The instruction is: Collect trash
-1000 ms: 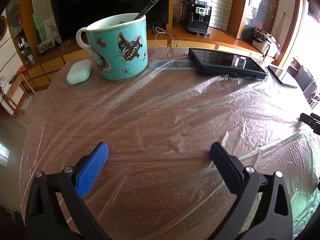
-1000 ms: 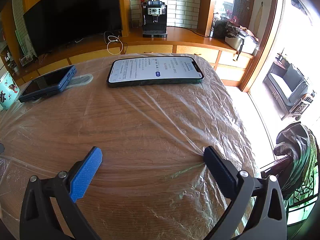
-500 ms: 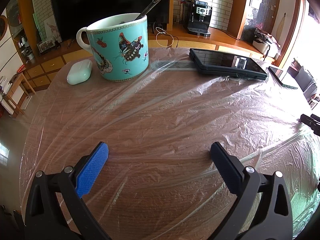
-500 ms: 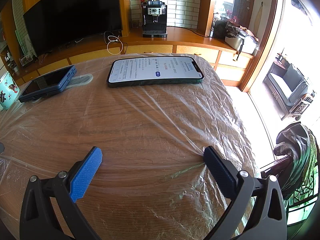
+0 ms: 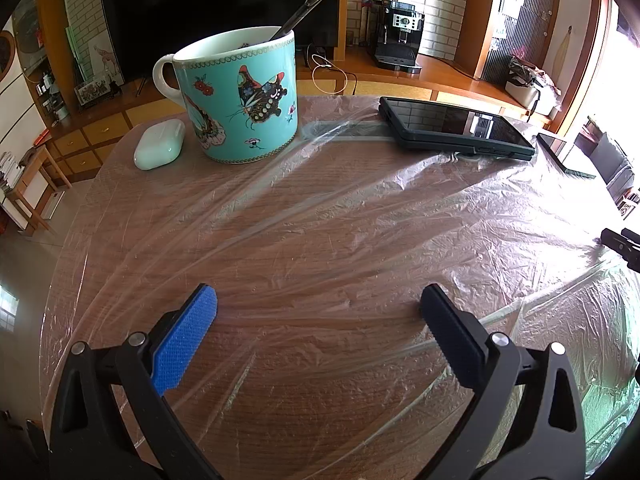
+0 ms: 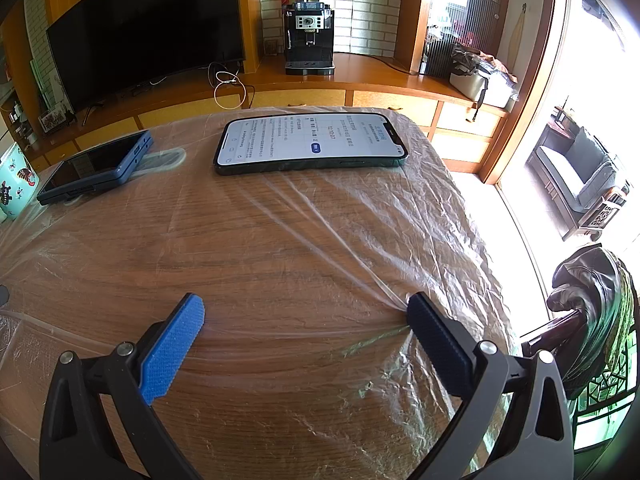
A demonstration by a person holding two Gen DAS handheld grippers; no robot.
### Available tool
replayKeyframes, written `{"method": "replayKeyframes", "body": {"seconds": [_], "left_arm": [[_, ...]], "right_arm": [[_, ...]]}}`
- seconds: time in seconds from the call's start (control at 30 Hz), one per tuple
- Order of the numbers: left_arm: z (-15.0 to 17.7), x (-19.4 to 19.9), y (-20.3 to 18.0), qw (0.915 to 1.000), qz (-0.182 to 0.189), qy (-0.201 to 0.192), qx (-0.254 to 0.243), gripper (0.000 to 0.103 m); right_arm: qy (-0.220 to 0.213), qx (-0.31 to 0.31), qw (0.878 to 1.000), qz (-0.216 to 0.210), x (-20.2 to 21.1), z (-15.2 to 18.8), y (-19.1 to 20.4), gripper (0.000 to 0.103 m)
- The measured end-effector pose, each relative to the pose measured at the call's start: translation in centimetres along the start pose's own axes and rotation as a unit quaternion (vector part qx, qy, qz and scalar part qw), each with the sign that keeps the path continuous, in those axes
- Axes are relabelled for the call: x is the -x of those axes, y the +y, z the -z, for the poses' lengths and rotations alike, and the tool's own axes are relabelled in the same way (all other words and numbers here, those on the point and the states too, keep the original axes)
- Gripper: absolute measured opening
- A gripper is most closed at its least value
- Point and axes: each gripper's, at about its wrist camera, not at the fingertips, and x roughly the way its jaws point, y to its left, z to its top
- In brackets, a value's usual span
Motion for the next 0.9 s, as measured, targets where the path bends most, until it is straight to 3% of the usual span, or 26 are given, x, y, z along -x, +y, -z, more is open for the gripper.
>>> {"method": "replayKeyframes", "body": {"seconds": [0.9], "left_arm": [[-0.21, -0.19, 0.01, 1.0, 0.001, 0.0, 0.0, 0.102]], "right_arm": [[0.0, 0.0, 1.0, 0.0, -0.01, 0.02, -0.01, 0.099]]}}
